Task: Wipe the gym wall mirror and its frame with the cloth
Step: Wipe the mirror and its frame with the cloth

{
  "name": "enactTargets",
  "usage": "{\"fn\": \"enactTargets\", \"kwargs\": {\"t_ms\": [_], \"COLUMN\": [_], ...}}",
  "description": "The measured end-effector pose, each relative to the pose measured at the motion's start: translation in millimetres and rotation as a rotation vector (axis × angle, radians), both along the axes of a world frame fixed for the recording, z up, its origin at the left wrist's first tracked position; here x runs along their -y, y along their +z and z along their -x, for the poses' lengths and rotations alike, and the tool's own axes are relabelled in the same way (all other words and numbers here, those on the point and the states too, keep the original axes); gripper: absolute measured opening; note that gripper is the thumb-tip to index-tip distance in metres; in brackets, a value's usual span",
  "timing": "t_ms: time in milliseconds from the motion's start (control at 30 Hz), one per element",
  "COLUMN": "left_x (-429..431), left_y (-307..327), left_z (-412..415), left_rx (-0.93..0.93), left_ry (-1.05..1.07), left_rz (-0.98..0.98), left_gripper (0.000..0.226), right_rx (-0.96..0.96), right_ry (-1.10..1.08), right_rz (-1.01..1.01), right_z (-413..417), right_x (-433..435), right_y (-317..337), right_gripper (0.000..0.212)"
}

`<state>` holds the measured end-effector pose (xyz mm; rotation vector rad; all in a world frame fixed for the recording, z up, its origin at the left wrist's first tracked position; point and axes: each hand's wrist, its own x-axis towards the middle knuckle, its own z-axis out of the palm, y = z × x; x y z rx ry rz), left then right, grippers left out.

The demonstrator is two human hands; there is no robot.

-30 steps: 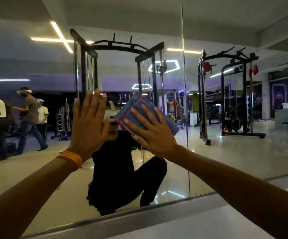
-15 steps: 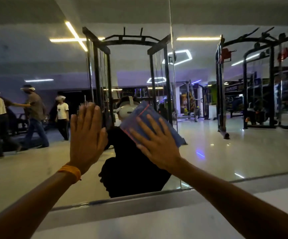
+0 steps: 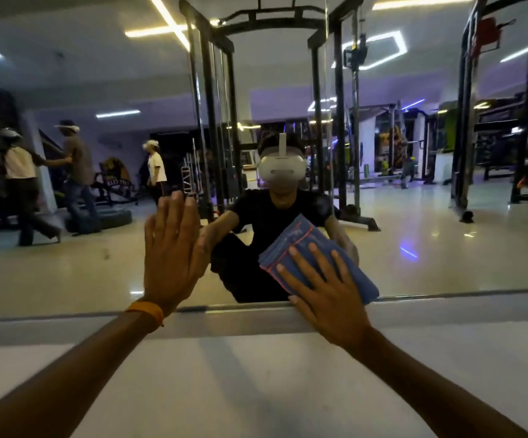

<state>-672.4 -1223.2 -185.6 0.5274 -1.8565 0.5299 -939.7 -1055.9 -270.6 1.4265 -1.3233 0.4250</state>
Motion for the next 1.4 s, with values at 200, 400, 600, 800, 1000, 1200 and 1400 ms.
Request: {"fn": "enactTargets", "kwargs": {"t_ms": [200,400,600,800,1000,1200,1400], "left_x": [14,27,45,51,57,61,69], "left_y": [-25,-23,-22,-23,-24,-26,-26], "left_z": [-43,-60,-85,-85,-85,-79,-90], "left_rx": [0.067,0.091,0.042,0.028,0.023,-0.017,0.039], "left_ry": [0.053,0.032,0.041,0.003,-0.031,-0.044,-0.052], "left_rz": [-0.045,-0.028,-0.06,-0.053,-0.025,-0.023,-0.006], "left_gripper": [0.067,0.069,0.07,0.068,0.067,0.069,0.067], "right_rx": [-0.295,-0.29,-0.507,0.093,-0.479,0.033,-0.338], "right_ry": [0.005,0.041,0.064,-0.05,0.005,-0.049,0.018], "right_rz": [-0.168,-0.131,-0.238,0.251,-0.279,0.217,-0.117], "right_z": [49,-42,-46,-68,-69,-82,-103], "right_x": [-36,28,45,45,50,53,75], "right_y": [42,53,96,160,96,210,72], "right_gripper": [0.059,0.065,0.061,0.055,0.057,0.056,0.054]}}
